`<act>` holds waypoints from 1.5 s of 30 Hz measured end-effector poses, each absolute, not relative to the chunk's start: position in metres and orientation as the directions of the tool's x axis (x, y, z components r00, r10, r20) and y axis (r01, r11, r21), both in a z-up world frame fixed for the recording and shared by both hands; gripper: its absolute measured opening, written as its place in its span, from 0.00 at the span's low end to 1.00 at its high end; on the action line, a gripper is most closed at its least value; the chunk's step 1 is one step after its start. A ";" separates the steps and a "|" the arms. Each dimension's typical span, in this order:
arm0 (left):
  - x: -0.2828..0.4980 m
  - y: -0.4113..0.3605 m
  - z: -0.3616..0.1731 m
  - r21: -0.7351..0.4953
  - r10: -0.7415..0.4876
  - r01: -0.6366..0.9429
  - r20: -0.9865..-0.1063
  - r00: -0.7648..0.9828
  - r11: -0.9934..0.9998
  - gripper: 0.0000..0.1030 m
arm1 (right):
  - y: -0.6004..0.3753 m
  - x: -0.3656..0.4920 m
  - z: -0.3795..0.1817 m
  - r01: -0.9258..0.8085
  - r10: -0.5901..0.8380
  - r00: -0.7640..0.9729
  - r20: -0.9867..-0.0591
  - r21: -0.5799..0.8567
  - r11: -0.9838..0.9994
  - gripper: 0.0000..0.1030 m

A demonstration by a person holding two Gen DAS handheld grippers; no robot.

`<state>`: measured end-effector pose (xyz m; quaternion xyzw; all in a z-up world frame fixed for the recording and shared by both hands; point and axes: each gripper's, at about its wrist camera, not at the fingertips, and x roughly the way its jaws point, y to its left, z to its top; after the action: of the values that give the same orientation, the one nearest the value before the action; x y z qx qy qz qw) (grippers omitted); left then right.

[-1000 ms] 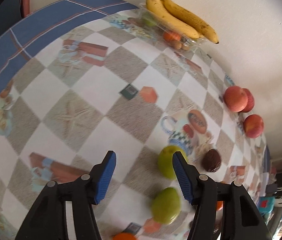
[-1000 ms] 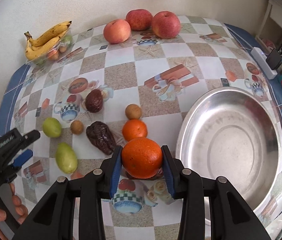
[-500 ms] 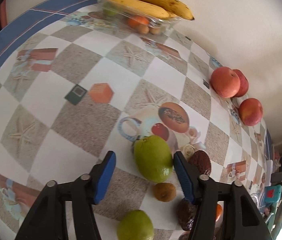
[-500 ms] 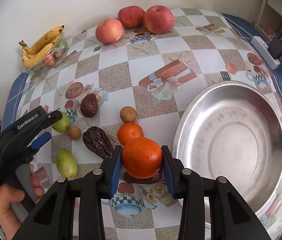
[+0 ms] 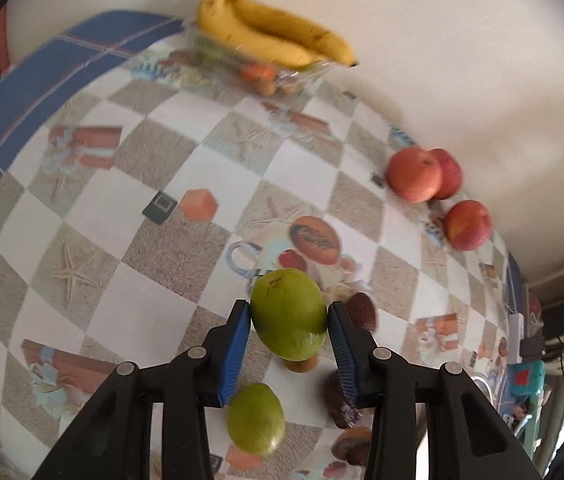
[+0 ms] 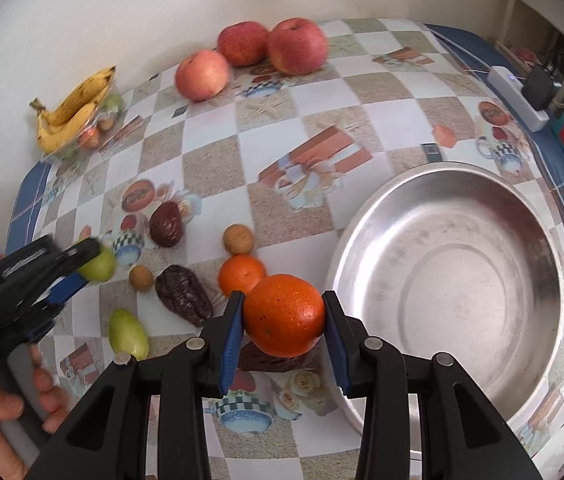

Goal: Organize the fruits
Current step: 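Carry the green apple and the orange toward the steel bowl with both tools, then open both tools to drop the green apple and orange into the bowl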

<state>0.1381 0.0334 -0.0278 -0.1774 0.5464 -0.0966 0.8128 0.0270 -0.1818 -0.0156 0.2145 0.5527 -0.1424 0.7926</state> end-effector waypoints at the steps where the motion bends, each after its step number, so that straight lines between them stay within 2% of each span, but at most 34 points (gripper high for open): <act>1: 0.136 0.030 -0.025 -0.392 -0.354 -0.021 -0.852 0.386 0.920 0.41 | -0.187 0.025 -0.015 0.478 0.009 0.347 -0.938 0.185 0.858 0.39; 6: 0.111 -0.010 -0.008 -0.416 -0.433 0.126 -0.838 0.333 0.901 0.41 | -0.221 0.014 -0.015 0.570 -0.019 0.332 -0.943 0.185 0.801 0.39; 12: 0.061 -0.096 -0.005 -0.428 -0.508 0.339 -0.838 0.200 0.838 0.41 | -0.279 -0.013 -0.018 0.711 -0.104 0.278 -0.955 0.131 0.691 0.39; 18: 0.024 -0.145 -0.011 -0.390 -0.491 0.456 -0.863 0.122 0.800 0.43 | -0.324 -0.043 -0.018 0.781 -0.101 0.298 -0.949 0.182 0.598 0.39; 20: 0.020 -0.146 -0.014 -0.380 -0.478 0.457 -0.870 0.118 0.804 0.44 | -0.332 -0.048 -0.015 0.792 -0.115 0.308 -0.944 0.188 0.581 0.39; 24: 0.024 -0.136 -0.015 -0.364 -0.462 0.435 -0.875 0.142 0.823 0.58 | -0.338 -0.056 -0.011 0.801 -0.115 0.339 -0.934 0.222 0.556 0.39; 26: 0.029 -0.132 -0.016 -0.361 -0.457 0.421 -0.876 0.153 0.832 0.61 | -0.337 -0.055 -0.009 0.794 -0.114 0.355 -0.928 0.235 0.560 0.39; 28: 0.033 -0.125 -0.015 -0.335 -0.435 0.407 -0.882 0.183 0.850 0.73 | -0.334 -0.053 -0.007 0.785 -0.121 0.356 -0.927 0.226 0.578 0.39; 32: 0.038 -0.112 -0.010 -0.199 -0.322 0.375 -0.897 0.303 0.906 0.84 | -0.324 -0.046 -0.007 0.760 -0.131 0.342 -0.931 0.192 0.621 0.40; 34: 0.041 -0.103 -0.010 -0.138 -0.266 0.349 -0.897 0.352 0.927 0.97 | -0.320 -0.044 -0.008 0.748 -0.133 0.336 -0.932 0.178 0.640 0.40; 35: 0.042 -0.098 -0.010 -0.117 -0.241 0.327 -0.897 0.371 0.938 1.00 | -0.318 -0.043 -0.008 0.742 -0.135 0.336 -0.932 0.174 0.647 0.40; 39: 0.049 -0.067 -0.018 -0.061 -0.142 0.212 -0.910 0.390 0.975 1.00 | -0.305 -0.036 -0.011 0.703 -0.136 0.325 -0.936 0.143 0.697 0.40; 45: 0.057 -0.019 -0.027 -0.089 -0.099 0.044 -0.923 0.372 0.995 1.00 | -0.287 -0.027 -0.023 0.647 -0.177 0.255 -0.950 0.032 0.761 0.42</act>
<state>0.0567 -0.0191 -0.0267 -0.0245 0.5586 -0.0432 0.8280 -0.0266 -0.2867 -0.0233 0.2149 0.5470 -0.2703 0.7626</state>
